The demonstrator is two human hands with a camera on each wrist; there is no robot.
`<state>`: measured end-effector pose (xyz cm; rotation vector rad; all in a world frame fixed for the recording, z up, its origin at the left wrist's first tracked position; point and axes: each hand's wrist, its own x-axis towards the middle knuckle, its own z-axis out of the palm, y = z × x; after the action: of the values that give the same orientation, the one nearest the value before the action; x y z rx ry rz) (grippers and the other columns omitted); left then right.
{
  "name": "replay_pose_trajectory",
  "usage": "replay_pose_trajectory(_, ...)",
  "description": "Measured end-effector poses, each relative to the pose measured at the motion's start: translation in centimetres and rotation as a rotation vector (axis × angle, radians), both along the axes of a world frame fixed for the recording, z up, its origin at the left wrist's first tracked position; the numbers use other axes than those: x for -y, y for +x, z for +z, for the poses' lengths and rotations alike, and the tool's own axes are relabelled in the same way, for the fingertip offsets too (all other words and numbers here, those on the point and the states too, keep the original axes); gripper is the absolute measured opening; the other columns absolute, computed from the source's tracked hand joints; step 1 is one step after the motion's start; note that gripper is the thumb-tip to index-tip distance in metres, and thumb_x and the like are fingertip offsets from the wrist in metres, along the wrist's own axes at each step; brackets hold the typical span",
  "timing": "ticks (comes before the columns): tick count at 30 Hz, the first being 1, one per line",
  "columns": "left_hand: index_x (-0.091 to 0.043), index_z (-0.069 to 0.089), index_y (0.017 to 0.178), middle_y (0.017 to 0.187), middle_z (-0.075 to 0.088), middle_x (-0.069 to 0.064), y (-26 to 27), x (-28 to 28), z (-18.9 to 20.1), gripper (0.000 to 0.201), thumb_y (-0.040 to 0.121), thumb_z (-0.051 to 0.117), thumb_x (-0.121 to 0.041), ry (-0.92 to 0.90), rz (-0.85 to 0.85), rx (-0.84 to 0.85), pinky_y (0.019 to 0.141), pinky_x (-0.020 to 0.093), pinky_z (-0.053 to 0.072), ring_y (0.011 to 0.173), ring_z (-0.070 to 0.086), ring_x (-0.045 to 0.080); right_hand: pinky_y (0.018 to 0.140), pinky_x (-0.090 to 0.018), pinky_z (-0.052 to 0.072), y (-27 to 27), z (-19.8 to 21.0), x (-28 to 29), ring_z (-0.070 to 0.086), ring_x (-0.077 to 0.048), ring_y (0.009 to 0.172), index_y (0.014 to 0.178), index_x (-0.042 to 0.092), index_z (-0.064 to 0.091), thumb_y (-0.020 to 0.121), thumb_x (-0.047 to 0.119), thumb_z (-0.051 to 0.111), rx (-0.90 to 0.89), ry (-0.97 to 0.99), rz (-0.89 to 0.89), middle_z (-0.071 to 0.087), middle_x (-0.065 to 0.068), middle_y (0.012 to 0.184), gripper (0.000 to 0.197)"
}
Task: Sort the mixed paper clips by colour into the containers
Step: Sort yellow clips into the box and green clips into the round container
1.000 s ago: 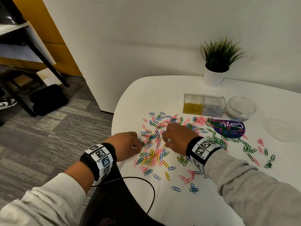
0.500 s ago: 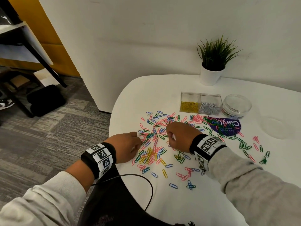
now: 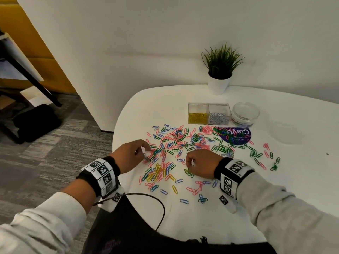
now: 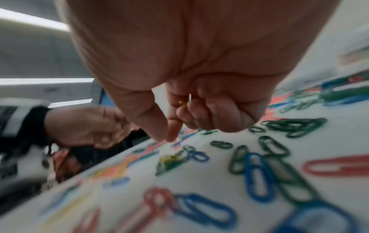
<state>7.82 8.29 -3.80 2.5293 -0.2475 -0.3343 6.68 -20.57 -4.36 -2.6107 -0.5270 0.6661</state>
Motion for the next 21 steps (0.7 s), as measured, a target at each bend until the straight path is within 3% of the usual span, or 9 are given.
replay_pose_trajectory(2, -0.011, 0.069, 0.089, 0.063, 0.063, -0.018, -0.3, 1.3, 0.3, 0.031, 0.093, 0.040, 0.000, -0.120, 0.049, -0.122, 0.054, 0.013, 0.038, 0.053, 0.051, -0.002, 0.070, -0.023, 0.041, -0.3, -0.4, -0.1, 0.055, -0.014, 0.090, 0.097, 0.021, 0.063, 0.093, 0.024, 0.054, 0.055, -0.077, 0.036, 0.062, 0.007, 0.099, 0.010)
replay_pose_trajectory(3, -0.005, 0.067, 0.082, 0.055, 0.059, -0.015, -0.5, 1.8, 0.4, 0.032, 0.092, 0.037, 0.002, -0.177, 0.091, -0.192, 0.050, 0.015, 0.037, 0.050, 0.049, 0.000, 0.074, -0.026, 0.044, -0.4, -0.5, -0.1, 0.057, -0.016, 0.092, 0.098, 0.020, 0.063, 0.094, 0.024, 0.054, 0.066, -0.092, 0.036, 0.064, 0.003, 0.102, 0.011)
replay_pose_trajectory(5, -0.006, 0.060, 0.075, 0.054, 0.050, -0.002, -0.6, 2.5, 0.2, 0.029, 0.093, 0.037, -0.001, -0.261, 0.161, -0.292, 0.046, 0.022, 0.034, 0.048, 0.043, 0.014, 0.078, -0.031, 0.048, -0.6, -0.5, 0.0, 0.059, -0.019, 0.093, 0.097, 0.018, 0.063, 0.094, 0.022, 0.054, 0.059, -0.093, 0.009, 0.065, 0.000, 0.102, 0.010)
replay_pose_trajectory(9, -0.004, 0.054, 0.079, 0.065, 0.049, 0.014, -0.7, 3.5, 0.4, 0.013, 0.085, 0.043, -0.008, -0.316, 0.265, -0.435, 0.046, 0.025, 0.036, 0.052, 0.045, 0.022, 0.075, -0.033, 0.050, -0.6, 0.1, 0.8, 0.059, -0.019, 0.085, 0.093, 0.014, 0.064, 0.090, 0.022, 0.058, 0.016, -0.053, -0.073, 0.066, -0.001, 0.094, 0.011)
replay_pose_trajectory(12, -0.004, 0.053, 0.081, 0.067, 0.050, 0.011, -0.6, 3.8, 0.4, 0.008, 0.084, 0.048, -0.010, -0.338, 0.283, -0.459, 0.048, 0.026, 0.038, 0.053, 0.046, 0.022, 0.067, -0.031, 0.044, -0.7, 0.8, 1.6, 0.053, -0.017, 0.072, 0.088, 0.009, 0.061, 0.088, 0.022, 0.062, 0.018, 0.099, -0.202, 0.061, -0.003, 0.084, 0.013)
replay_pose_trajectory(13, -0.007, 0.054, 0.081, 0.068, 0.052, 0.006, -0.4, 3.6, 0.1, 0.009, 0.088, 0.052, -0.012, -0.263, 0.231, -0.412, 0.050, 0.026, 0.040, 0.057, 0.049, 0.020, 0.064, -0.030, 0.044, -0.8, 1.0, 1.7, 0.052, -0.015, 0.067, 0.086, 0.010, 0.059, 0.088, 0.021, 0.061, 0.006, 0.182, -0.257, 0.060, -0.004, 0.081, 0.011)
replay_pose_trajectory(15, -0.020, 0.060, 0.082, 0.078, 0.059, -0.006, -0.4, 3.4, -0.1, 0.011, 0.090, 0.059, -0.028, 0.059, 0.046, -0.255, 0.060, 0.025, 0.042, 0.073, 0.057, 0.016, 0.057, -0.028, 0.046, -0.9, 1.3, 1.7, 0.057, -0.013, 0.060, 0.087, 0.012, 0.057, 0.089, 0.013, 0.058, -0.065, 0.410, -0.390, 0.067, -0.009, 0.080, 0.003)
replay_pose_trajectory(17, -0.028, 0.061, 0.087, 0.088, 0.062, -0.010, -1.0, 3.8, 0.1, 0.017, 0.088, 0.060, -0.045, 0.343, -0.070, -0.135, 0.071, 0.028, 0.048, 0.084, 0.059, 0.013, 0.051, -0.027, 0.046, -0.7, 1.4, 1.1, 0.059, -0.015, 0.057, 0.095, 0.010, 0.057, 0.089, 0.003, 0.055, -0.184, 0.639, -0.528, 0.069, -0.013, 0.079, 0.009)
replay_pose_trajectory(21, -0.028, 0.061, 0.095, 0.094, 0.064, -0.007, -1.4, 4.8, -0.2, 0.019, 0.091, 0.053, -0.045, 0.475, -0.101, -0.058, 0.077, 0.035, 0.055, 0.085, 0.062, 0.014, 0.046, -0.027, 0.042, -0.3, 0.8, -0.7, 0.056, -0.019, 0.056, 0.096, 0.008, 0.059, 0.093, 0.000, 0.046, -0.426, 0.803, -0.659, 0.064, -0.011, 0.075, 0.016)
